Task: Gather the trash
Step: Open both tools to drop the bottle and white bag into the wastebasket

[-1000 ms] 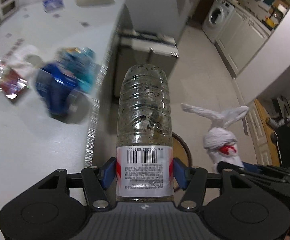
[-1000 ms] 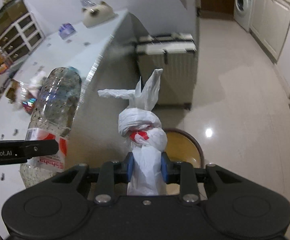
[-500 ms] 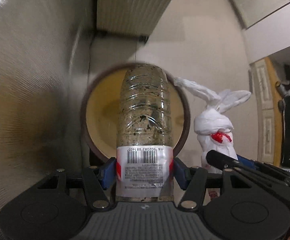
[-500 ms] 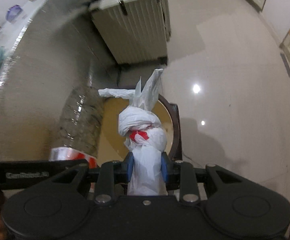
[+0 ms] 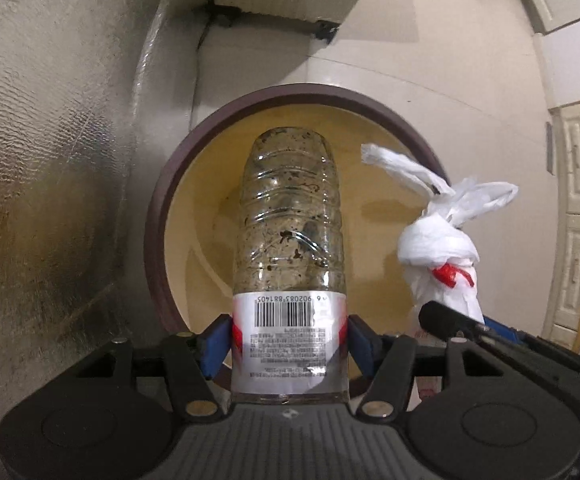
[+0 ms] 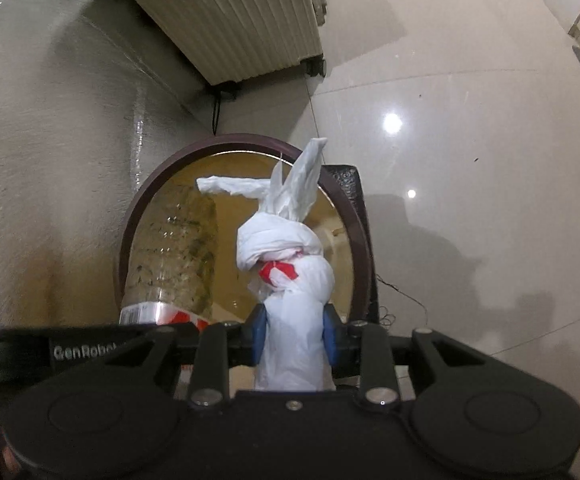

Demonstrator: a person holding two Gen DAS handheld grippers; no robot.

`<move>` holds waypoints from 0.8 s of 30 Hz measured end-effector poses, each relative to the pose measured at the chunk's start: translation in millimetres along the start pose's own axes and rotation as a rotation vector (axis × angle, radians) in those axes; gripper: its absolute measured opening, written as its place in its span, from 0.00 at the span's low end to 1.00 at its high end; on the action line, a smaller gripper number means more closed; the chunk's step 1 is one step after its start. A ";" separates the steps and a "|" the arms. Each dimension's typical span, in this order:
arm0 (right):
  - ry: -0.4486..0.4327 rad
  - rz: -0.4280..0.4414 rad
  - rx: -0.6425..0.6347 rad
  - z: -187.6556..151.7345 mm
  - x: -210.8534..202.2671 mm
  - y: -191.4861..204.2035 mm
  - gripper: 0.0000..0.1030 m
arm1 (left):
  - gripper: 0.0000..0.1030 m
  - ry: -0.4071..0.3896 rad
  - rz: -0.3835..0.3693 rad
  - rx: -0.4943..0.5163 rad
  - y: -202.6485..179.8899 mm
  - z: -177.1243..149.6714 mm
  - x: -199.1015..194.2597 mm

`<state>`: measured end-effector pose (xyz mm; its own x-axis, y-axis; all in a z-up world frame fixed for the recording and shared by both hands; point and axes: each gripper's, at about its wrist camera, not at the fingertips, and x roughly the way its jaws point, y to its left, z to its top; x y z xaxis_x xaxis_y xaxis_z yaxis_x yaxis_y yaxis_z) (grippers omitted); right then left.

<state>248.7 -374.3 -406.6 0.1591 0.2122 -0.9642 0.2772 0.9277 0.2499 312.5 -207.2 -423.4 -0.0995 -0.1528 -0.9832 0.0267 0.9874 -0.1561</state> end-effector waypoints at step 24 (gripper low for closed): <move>0.003 0.021 0.027 6.7 3.5 -5.9 0.57 | 0.94 -0.051 0.092 0.076 0.2 -10.7 -31.3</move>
<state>254.0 -381.1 -410.8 0.1626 0.2327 -0.9589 0.2996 0.9143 0.2727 305.0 -201.7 -391.6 -0.0428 -0.0651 -0.9970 0.1090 0.9916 -0.0695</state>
